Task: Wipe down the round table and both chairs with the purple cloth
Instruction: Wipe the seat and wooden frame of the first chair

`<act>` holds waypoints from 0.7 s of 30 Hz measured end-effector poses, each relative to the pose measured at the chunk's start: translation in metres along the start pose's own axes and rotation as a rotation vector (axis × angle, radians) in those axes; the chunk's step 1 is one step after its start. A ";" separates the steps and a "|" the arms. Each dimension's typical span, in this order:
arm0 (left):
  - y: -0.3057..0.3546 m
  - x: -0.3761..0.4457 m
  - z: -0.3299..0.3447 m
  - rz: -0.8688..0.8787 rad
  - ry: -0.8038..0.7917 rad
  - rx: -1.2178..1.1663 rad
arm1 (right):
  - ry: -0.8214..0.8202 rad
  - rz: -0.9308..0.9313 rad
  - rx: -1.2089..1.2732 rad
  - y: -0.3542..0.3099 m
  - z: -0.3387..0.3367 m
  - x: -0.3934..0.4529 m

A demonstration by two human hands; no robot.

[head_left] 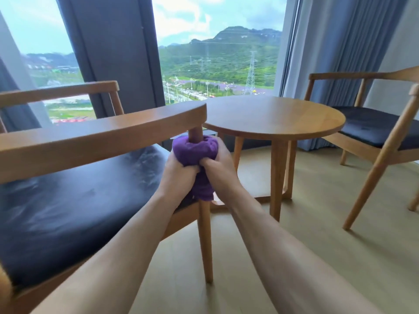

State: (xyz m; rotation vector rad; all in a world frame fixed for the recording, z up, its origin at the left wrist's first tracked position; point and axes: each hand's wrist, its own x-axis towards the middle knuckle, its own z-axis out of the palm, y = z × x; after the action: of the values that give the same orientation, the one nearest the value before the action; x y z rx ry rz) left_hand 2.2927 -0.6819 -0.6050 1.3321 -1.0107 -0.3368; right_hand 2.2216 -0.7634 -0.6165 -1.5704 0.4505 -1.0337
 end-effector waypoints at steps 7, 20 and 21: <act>-0.018 0.012 -0.001 0.009 0.101 0.082 | -0.006 -0.078 0.045 0.015 0.003 0.013; -0.002 -0.032 -0.001 -0.067 -0.013 0.468 | 0.140 0.151 -0.210 -0.001 -0.001 -0.035; 0.009 -0.038 -0.001 -0.021 -0.016 0.503 | 0.160 0.134 -0.195 -0.012 -0.003 -0.041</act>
State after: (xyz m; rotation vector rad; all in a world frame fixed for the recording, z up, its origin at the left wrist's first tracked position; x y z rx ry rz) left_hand 2.2695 -0.6518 -0.6128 1.7929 -1.1397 -0.1074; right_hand 2.1939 -0.7306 -0.6209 -1.6102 0.7753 -1.0404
